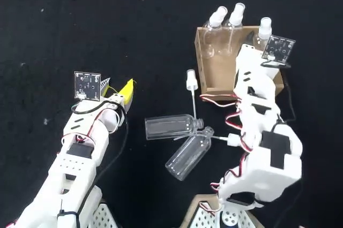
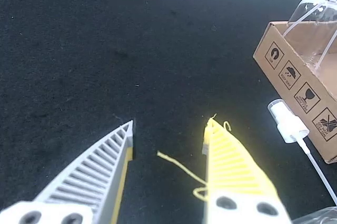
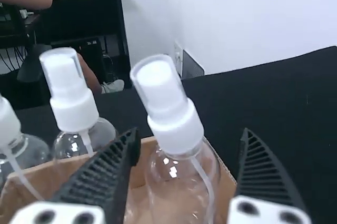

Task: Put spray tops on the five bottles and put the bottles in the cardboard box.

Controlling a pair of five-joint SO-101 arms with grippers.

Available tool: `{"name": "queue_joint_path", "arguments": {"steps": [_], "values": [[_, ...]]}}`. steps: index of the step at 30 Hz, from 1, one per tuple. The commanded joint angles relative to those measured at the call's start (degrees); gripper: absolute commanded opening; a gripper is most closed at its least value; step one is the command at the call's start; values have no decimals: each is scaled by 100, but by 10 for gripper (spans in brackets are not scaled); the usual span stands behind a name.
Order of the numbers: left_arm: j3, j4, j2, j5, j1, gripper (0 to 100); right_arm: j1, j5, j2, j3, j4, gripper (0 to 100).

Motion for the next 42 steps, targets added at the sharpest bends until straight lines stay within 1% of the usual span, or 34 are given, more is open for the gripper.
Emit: {"name": "queue_joint_path", "arguments": {"steps": [1,11,13,16,17,18,21,25,28,30,42], "values": [[-154,-123,-9,-26,31,209,79,0,-541,66,-114,249],[-154,-123,-9,-26,31,209,387,0,-1288,1200,-105,235],[-154,-123,-9,-26,31,209,510,0,-1455,1455,-105,172],[-154,-123,-9,-26,31,209,695,35,-1622,1666,-105,11],[-154,-123,-9,-26,31,209,747,44,-1631,1666,-79,11],[-154,-123,-9,-26,31,209,791,44,-1631,1648,44,27],[-154,-123,-9,-26,31,209,879,44,-1622,1226,914,11],[-154,-114,-9,-26,31,209,862,44,-1622,145,2910,11],[-154,-114,-9,-26,31,209,765,26,-1640,-462,3965,11],[-154,-114,-9,-26,31,209,730,35,-1622,-637,4149,11],[-145,-114,-9,-26,31,209,273,44,-1613,-655,4079,11]]}}
